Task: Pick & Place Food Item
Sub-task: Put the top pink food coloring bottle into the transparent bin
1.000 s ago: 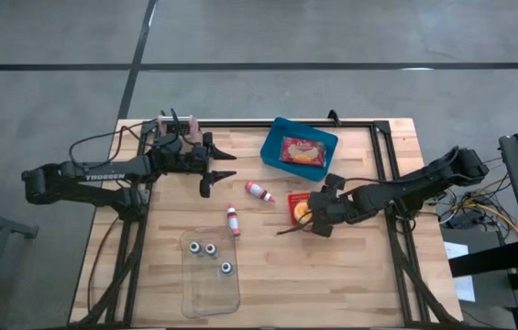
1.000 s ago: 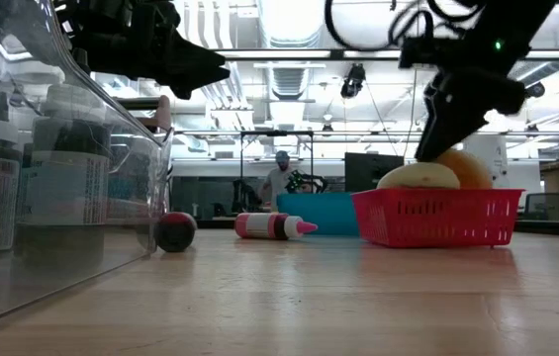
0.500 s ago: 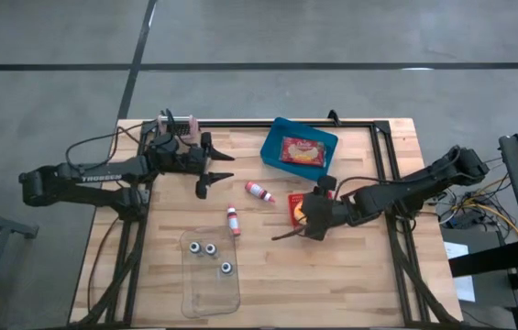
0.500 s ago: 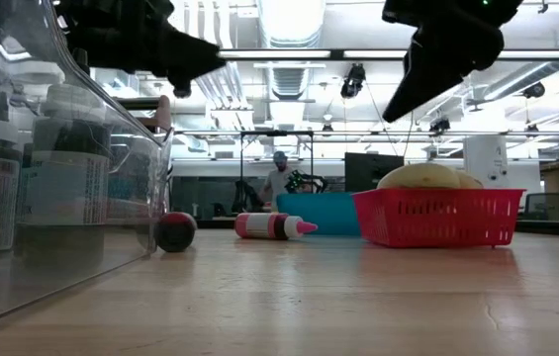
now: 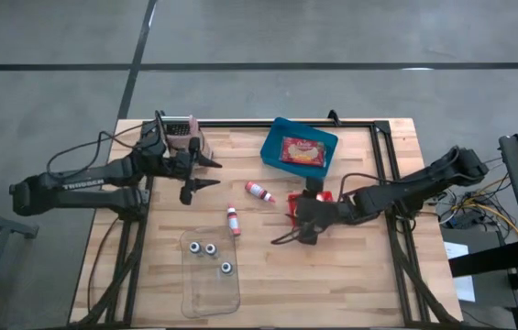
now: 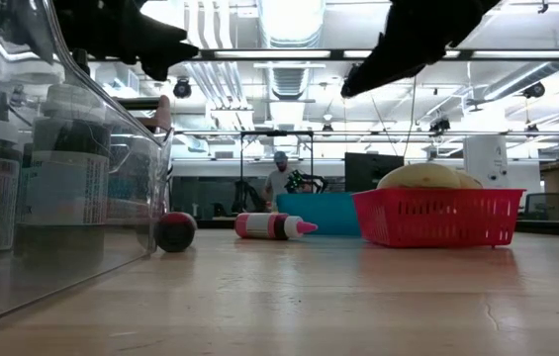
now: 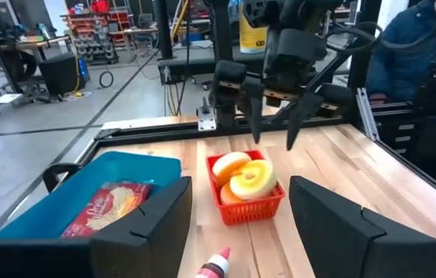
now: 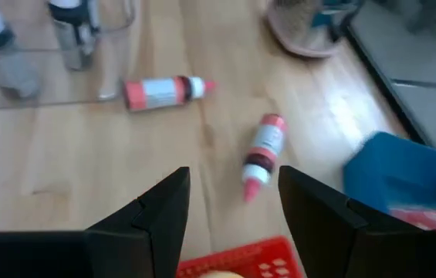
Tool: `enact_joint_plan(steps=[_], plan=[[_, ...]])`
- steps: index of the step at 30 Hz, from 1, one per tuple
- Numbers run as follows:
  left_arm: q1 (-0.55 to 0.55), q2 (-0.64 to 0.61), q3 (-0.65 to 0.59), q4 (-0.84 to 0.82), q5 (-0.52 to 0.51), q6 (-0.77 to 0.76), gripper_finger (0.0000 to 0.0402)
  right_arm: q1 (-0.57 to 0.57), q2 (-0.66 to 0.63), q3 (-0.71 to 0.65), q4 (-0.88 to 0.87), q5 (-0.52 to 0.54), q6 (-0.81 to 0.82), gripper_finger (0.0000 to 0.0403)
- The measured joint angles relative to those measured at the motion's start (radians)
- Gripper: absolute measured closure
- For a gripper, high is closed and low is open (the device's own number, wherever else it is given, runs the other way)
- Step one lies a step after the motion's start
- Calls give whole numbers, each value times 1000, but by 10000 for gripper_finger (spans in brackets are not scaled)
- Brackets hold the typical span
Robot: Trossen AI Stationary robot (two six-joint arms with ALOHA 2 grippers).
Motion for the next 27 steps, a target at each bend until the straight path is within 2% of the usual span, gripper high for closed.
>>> enact_joint_plan(steps=[4, 9, 22, 27], plan=[[0, -1, -1, -6, -14, 0, 179, -31, 33, -1, 17, -54, -9, 207], [0, -1, -1, -52, -63, 9, 179, -58, 86, -2, 43, -58, -39, 207], [-1, 0, -16, -40, -63, 17, 179, -114, 116, -2, 116, -67, -85, 207], [-1, 0, -16, -32, -62, 20, 179, -149, 165, 0, 147, -196, -48, 207]])
